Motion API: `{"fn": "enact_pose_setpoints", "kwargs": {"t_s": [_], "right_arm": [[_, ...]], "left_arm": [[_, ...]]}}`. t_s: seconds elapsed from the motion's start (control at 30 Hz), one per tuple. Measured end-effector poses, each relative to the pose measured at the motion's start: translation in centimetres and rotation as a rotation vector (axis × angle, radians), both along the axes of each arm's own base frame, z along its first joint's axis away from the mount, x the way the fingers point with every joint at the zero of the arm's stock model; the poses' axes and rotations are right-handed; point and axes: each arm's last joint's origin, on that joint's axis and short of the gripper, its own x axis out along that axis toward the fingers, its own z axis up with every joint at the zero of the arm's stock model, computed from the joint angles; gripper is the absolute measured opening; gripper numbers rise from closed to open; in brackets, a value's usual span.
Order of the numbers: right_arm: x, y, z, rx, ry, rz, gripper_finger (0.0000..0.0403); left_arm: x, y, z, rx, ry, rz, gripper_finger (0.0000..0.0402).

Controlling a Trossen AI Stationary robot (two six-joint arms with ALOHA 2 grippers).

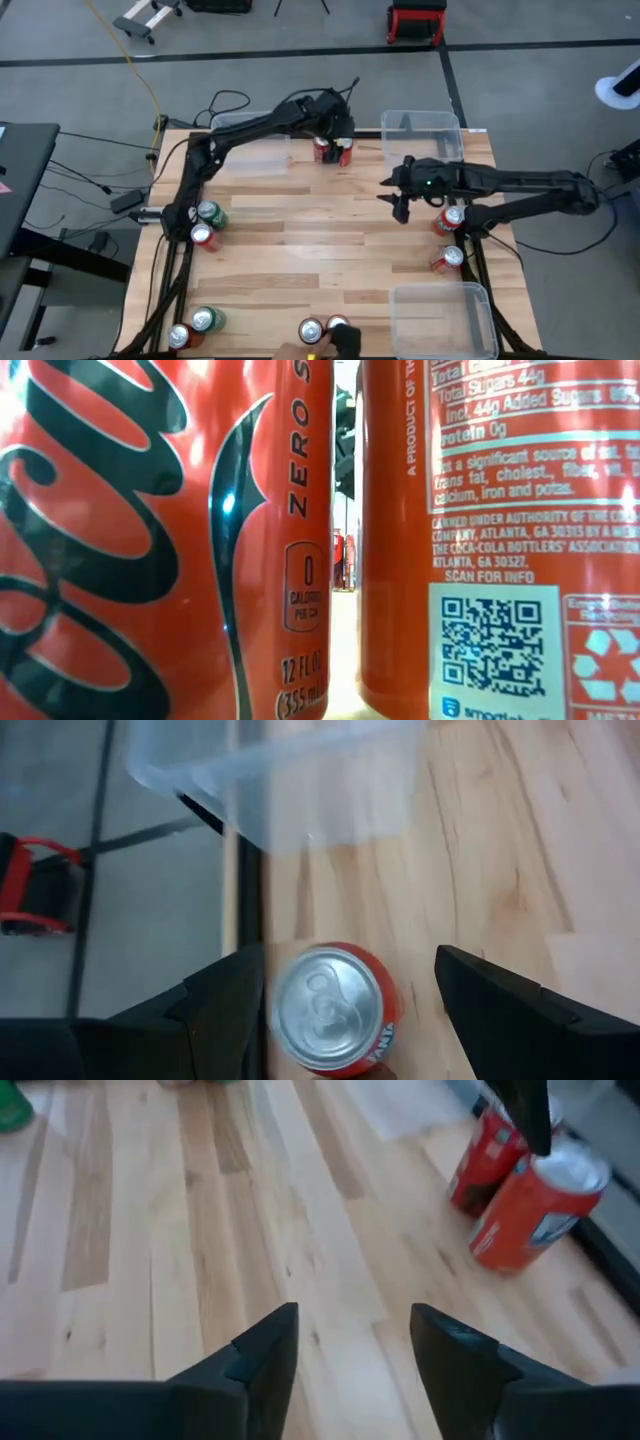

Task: Sort soda cans
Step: Put the middle right red soda can into the top right transparent bin

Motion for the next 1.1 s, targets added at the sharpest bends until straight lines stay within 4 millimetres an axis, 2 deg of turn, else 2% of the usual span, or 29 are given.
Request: {"fn": "enact_pose_setpoints", "kwargs": {"t_s": [0.2,0.47,0.67,0.9,1.1], "right_arm": [[0.1,0.4,0.1,0.017,-0.011,0.006,0.0247],[0.2,0.4,0.3,0.034,-0.039,-0.01,0.025],[0.3,0.2,0.3,0.04,-0.047,-0.023,0.025],[0.2,0.1,0.3,0.042,-0.047,-0.031,0.025],[0.3,0.1,0.3,0.042,-0.051,-0.031,0.025]], "left_arm": [[-0.1,0.9,-0.6,-0.098,-0.037,0.022,0.0291],[-0.8,2.9,-1.4,-0.16,-0.044,0.11,0.0292],[-1.5,4.3,-1.6,-0.23,-0.085,0.135,0.0312],[-1.4,4.0,-1.6,-0.303,-0.098,0.096,0.0323],[-1.2,3.6,-2.8,-0.27,-0.016,0.152,0.0324]]}}
